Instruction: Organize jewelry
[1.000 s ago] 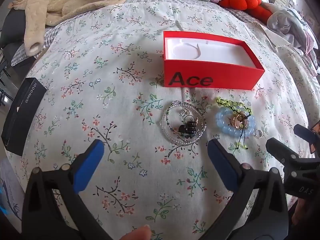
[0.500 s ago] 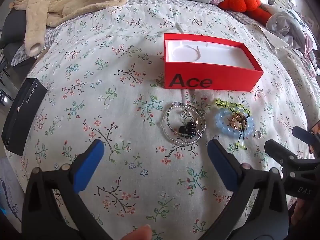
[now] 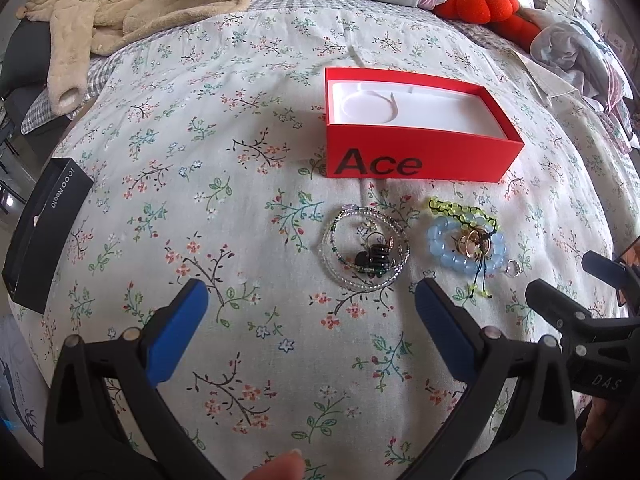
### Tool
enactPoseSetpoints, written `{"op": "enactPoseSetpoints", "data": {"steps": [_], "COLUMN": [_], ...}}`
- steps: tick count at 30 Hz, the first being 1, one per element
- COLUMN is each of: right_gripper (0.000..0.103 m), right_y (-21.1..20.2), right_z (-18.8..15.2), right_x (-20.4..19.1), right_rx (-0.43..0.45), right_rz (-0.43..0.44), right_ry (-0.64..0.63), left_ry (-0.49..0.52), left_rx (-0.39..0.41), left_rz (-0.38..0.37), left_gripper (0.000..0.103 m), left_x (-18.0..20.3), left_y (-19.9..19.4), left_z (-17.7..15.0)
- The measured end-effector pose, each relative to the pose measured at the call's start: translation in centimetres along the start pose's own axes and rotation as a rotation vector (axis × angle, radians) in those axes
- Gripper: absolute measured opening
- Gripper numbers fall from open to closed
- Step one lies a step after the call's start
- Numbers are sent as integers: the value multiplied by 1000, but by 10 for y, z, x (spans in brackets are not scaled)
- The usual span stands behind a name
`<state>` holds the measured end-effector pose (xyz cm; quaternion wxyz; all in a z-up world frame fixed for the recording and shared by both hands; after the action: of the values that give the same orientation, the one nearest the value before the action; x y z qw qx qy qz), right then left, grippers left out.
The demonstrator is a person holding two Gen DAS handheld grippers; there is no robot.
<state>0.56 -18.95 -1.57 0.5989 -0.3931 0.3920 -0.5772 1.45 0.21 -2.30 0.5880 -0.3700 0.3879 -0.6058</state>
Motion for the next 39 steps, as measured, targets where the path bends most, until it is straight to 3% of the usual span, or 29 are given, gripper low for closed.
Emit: {"op": "enactPoseSetpoints", "data": {"steps": [33, 39], "right_gripper": [103, 103], "right_y": [-4, -6], "right_z": [3, 10], "right_x": [1, 2], "right_rx": [9, 9], "right_rz": [-11, -14], "right_ry": [-7, -34], "left_ry": [-6, 26], "left_rx": [17, 19], "left_rz": [-9, -46], "left_gripper": [103, 103], "left_x": [-4, -10], "left_y": [-3, -10], "left_z": [2, 16]}}
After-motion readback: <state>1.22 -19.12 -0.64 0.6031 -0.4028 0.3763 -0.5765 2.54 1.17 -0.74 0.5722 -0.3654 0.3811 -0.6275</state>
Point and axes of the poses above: each gripper's, at about its wrist camera, not at the fingertips, and y roughly the way its jaws point, x to its right, z to its top, the point moved 3 cm from there along y, roughly the way its jaws point, and after that the axes turned 6 degrees about -x, right-handed, at the moved point
